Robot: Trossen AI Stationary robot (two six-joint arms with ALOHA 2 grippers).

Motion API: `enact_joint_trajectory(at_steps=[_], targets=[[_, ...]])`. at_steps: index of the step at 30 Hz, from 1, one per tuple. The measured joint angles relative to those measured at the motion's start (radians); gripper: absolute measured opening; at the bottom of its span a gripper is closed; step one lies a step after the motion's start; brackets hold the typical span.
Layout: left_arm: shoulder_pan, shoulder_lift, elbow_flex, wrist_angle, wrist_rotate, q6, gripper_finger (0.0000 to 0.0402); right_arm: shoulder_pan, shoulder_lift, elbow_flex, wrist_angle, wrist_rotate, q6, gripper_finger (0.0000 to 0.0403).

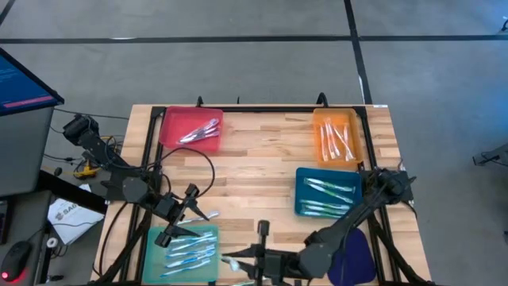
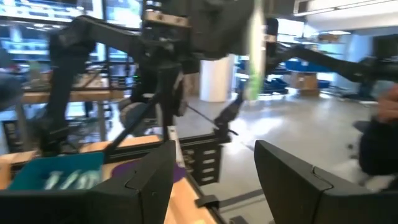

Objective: Pick & Place Toothbrushes
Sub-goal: Put the green toothbrush into the blue bin

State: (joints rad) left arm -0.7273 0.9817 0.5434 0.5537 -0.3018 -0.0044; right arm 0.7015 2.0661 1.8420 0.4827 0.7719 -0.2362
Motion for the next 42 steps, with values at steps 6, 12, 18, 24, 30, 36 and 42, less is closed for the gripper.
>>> enact_joint_trajectory(at_steps=[6, 12, 18, 24, 30, 36, 42], targets=[[0.0, 0.0, 0.0, 0.004, 0.048, 0.05, 0.0211, 0.014, 0.001, -0.001, -0.016, 0.016, -0.028, 0.0009], [0.0, 0.0, 0.0, 0.01, 0.043, 0.051, 0.0211, -0.052, 0.003, -0.001, -0.141, -0.029, 0.115, 0.0009], [0.0, 0.014, 0.0, 0.004, 0.031, 0.053, 0.0211, -0.109, 0.034, 0.0, -0.134, -0.068, 0.151, 0.001], [0.001, 0.052, 0.0, 0.005, -0.067, 0.077, 0.0212, -0.138, 0.056, 0.001, -0.106, -0.137, 0.172, 0.001], [0.001, 0.068, 0.0, 0.057, -0.065, 0.106, 0.0212, -0.105, 0.101, -0.002, 0.061, -0.117, 0.009, 0.001], [-0.005, 0.059, -0.001, 0.054, -0.072, 0.109, 0.0212, -0.047, 0.116, -0.002, 0.239, -0.068, -0.163, 0.001], [-0.005, 0.068, -0.001, 0.052, 0.024, 0.078, 0.0214, 0.0, 0.116, -0.001, 0.337, -0.067, -0.261, 0.001]])
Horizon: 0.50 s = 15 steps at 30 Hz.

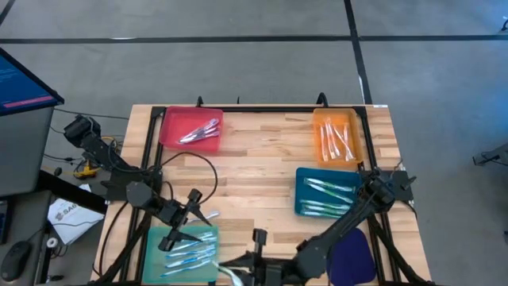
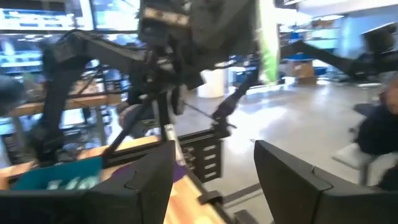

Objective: Pick & Place Toothbrushes
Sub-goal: Put the green toothbrush into the blue bin

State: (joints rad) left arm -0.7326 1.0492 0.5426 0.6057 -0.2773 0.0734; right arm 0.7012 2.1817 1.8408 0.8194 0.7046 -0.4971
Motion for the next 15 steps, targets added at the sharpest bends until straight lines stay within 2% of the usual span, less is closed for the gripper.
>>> enact_joint_trajectory(at_steps=[2, 6, 15], targets=[[-0.001, -0.001, 0.0, 0.003, 0.024, -0.003, 0.0215, -0.001, 0.0, 0.0, -0.024, 0.016, 0.027, 0.001], [-0.009, -0.001, 0.0, 0.002, 0.02, -0.002, 0.0216, -0.038, 0.0, 0.0, -0.143, 0.04, 0.154, 0.0011], [-0.009, -0.001, 0.0, -0.025, 0.016, -0.004, 0.0216, -0.084, -0.001, 0.0, -0.275, 0.055, 0.305, 0.0011]])
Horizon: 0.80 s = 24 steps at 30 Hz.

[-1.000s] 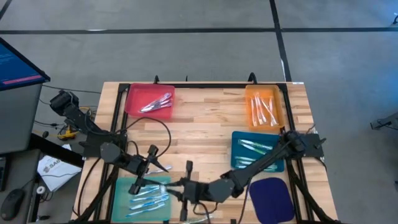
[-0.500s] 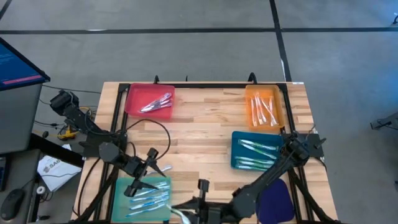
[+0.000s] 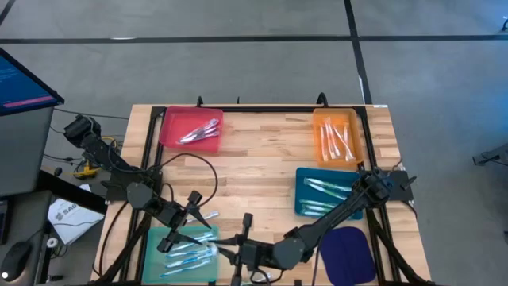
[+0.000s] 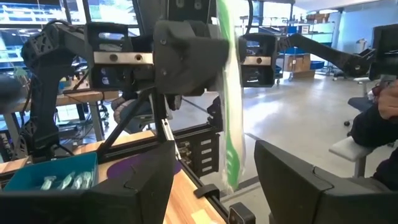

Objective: Pick & Place Toothbrushes
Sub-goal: Put the green toothbrush into the blue bin

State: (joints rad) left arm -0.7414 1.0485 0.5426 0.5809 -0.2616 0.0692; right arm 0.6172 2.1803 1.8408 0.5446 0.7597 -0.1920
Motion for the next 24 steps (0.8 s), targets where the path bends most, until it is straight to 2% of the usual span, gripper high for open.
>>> enact_joint_trajectory(at_steps=[24], targets=[[0.004, 0.033, 0.0, 0.005, -0.032, -0.077, 0.0214, -0.035, 0.0, 0.0, -0.026, -0.003, 0.008, 0.0011]])
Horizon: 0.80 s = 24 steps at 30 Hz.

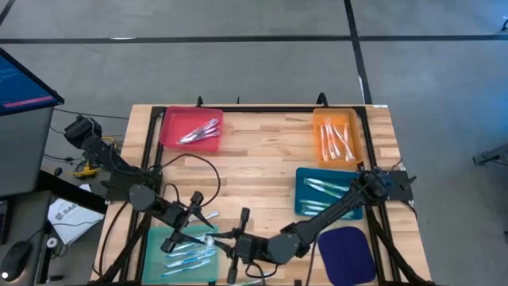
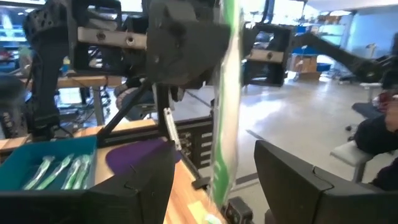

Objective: Pick & Place Toothbrushes
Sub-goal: Put the green toothbrush into the blue bin

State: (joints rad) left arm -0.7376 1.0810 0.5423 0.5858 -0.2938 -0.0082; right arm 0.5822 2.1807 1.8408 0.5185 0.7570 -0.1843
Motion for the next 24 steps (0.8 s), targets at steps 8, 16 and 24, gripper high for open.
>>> enact_joint_trajectory(at_steps=[8, 16, 24], targets=[[0.014, 0.047, 0.0, 0.035, -0.016, -0.008, 0.0214, -0.01, 0.0, 0.0, -0.038, 0.0, 0.028, 0.0011], [0.014, 0.046, 0.0, 0.036, -0.016, -0.027, 0.0191, -0.008, 0.0, 0.0, -0.048, -0.001, 0.036, 0.0011], [0.013, 0.046, 0.0, 0.035, 0.007, -0.035, 0.0071, -0.007, 0.0, 0.0, -0.048, -0.001, 0.036, 0.0012]])
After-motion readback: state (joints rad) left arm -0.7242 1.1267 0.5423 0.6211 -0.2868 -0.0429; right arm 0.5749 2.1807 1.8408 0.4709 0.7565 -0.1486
